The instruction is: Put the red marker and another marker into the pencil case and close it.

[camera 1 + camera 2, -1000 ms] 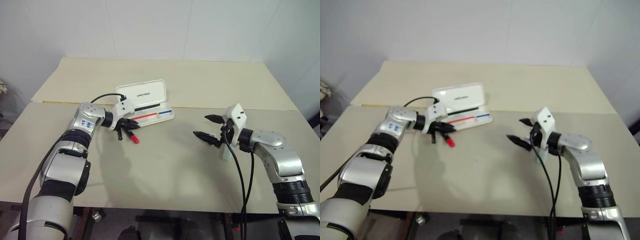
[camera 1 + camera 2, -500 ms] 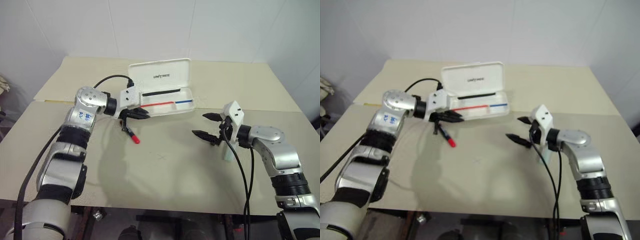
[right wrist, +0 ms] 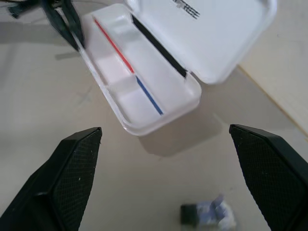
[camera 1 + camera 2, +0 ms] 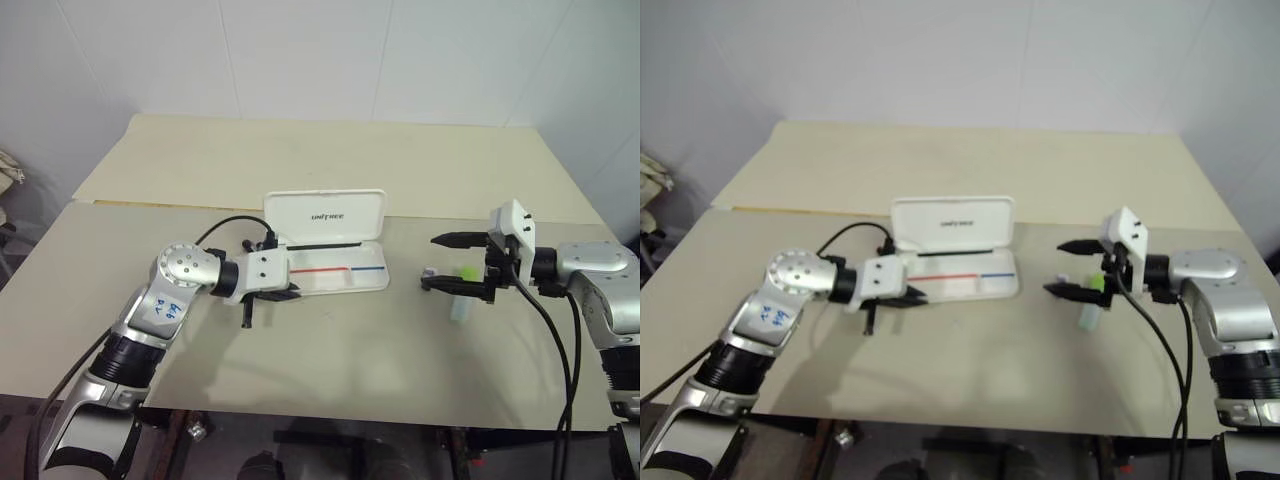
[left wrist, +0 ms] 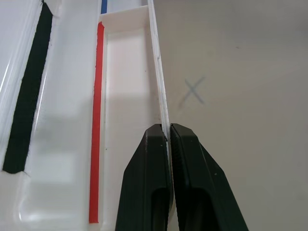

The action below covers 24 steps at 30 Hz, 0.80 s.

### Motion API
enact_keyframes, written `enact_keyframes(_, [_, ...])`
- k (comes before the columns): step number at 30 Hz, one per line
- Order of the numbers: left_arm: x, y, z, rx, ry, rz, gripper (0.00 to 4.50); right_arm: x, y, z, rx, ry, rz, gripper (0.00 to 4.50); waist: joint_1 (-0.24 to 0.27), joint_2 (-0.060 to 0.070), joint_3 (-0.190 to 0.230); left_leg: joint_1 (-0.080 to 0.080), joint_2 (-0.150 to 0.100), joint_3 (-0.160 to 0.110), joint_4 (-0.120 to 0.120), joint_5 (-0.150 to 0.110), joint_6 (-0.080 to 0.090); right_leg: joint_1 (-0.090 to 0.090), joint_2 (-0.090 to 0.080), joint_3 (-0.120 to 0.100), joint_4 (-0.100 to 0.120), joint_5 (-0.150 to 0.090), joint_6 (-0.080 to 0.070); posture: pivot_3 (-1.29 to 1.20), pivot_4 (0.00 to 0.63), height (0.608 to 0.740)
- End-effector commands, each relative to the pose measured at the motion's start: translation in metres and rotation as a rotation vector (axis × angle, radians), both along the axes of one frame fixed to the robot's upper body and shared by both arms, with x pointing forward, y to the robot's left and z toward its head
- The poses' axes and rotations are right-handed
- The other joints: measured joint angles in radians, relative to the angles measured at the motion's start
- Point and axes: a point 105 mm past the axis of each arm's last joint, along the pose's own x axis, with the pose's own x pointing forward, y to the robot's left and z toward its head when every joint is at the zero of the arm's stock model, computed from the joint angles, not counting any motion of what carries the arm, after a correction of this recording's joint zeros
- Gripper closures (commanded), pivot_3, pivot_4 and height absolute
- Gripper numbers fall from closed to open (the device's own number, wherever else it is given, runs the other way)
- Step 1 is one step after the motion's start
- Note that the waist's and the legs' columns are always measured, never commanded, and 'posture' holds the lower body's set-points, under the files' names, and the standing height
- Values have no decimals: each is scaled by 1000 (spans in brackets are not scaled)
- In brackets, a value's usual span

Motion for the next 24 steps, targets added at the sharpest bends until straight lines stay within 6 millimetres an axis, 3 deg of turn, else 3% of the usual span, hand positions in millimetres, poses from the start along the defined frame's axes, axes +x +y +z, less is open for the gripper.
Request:
enact_keyframes(1, [-8, -5, 1, 19, -85, -9, 4476, -20, -2, 9, -6, -21, 65, 0, 0, 0, 0, 0, 0, 0, 0, 0, 0, 0, 0, 0, 0, 0, 0, 0, 150, 740])
enact_keyframes(9, [-23, -17, -15, 6, -115, -13, 4476, -34, 10, 1, 18, 10, 106, 0, -3, 0, 0, 5, -1, 9, 0, 0, 1, 0, 0, 10, 0, 3, 3, 0, 150, 740])
enact_keyframes(16, [-43, -32, -17, -39, -105, -62, 4476, -29, 15, -1, 34, 3, 81, 0, -2, -1, 0, 4, -2, 10, 1, -1, 2, 0, 0, 12, -1, 4, 3, 0, 150, 740])
enact_keyframes(24, [-67, -35, -28, -91, 14, -92, 4476, -20, 20, -2, 44, -13, 60, 0, -4, -1, 0, 5, -2, 11, 1, -1, 3, 0, 0, 13, -1, 4, 3, 0, 150, 740])
